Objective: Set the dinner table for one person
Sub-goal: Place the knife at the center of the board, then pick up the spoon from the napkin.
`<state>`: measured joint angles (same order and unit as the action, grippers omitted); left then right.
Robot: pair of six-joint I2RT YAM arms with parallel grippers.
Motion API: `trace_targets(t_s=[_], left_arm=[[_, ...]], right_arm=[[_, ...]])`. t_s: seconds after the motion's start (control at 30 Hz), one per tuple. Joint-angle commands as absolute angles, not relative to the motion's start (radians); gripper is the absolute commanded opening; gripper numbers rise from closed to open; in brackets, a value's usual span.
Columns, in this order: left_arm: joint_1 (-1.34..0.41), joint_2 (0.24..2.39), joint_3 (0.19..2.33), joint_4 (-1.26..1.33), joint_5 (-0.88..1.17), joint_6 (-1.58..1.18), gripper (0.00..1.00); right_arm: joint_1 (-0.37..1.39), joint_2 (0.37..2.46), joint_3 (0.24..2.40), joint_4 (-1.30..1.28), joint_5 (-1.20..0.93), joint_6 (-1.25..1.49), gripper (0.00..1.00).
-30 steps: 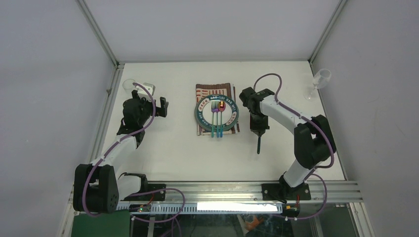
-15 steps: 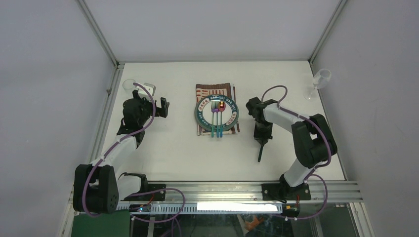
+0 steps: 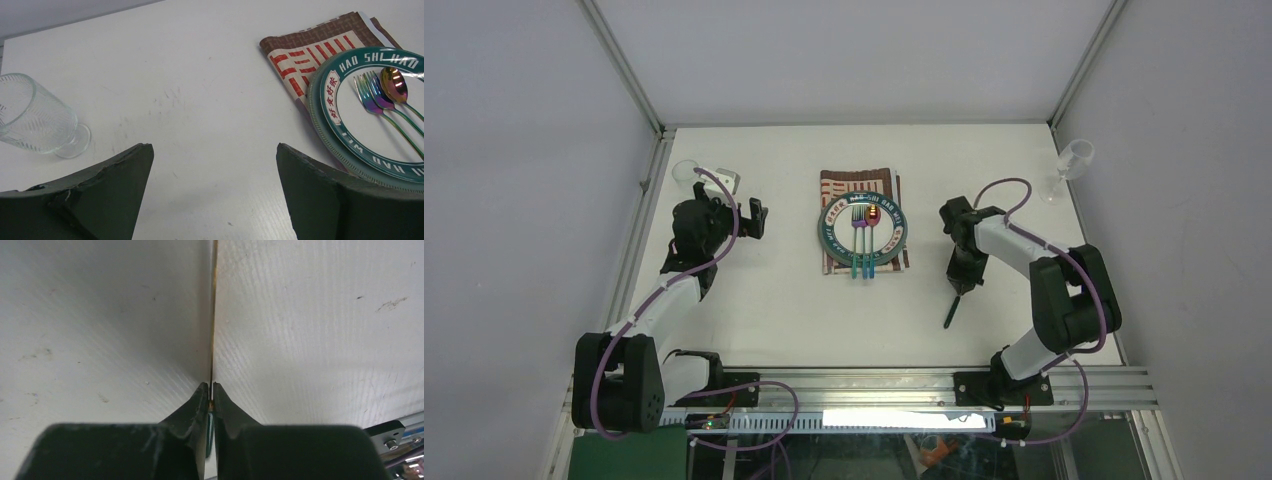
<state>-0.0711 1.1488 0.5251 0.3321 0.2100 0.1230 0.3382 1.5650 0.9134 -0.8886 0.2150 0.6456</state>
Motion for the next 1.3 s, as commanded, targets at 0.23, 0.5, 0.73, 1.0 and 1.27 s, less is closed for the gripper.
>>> trace_targets(t_s=[0.23, 0.5, 0.73, 1.0, 1.27], left_arm=[[-0.071, 1.135, 0.528, 0.37, 0.23, 0.134, 0.99], [-0.071, 1.123, 0.525, 0.368, 0.224, 0.135, 0.99], [-0.071, 1.143, 0.537, 0.359, 0.22, 0.136, 0.99], [-0.071, 1.164, 0.546, 0.349, 0.208, 0.142, 0.99], [-0.071, 1.161, 0.545, 0.348, 0.204, 0.146, 0.99]], right_arm=[[0.323, 1.452, 0.915, -0.952, 0.157, 0.714, 0.23], [0.325, 1.43, 0.928, -0.965, 0.162, 0.673, 0.19], [0.374, 1.443, 1.149, -0.928, 0.05, 0.549, 0.3], [0.398, 1.769, 1.547, -1.009, 0.015, 0.48, 0.38], [0.476, 1.995, 1.722, -1.02, 0.035, 0.477, 0.33]])
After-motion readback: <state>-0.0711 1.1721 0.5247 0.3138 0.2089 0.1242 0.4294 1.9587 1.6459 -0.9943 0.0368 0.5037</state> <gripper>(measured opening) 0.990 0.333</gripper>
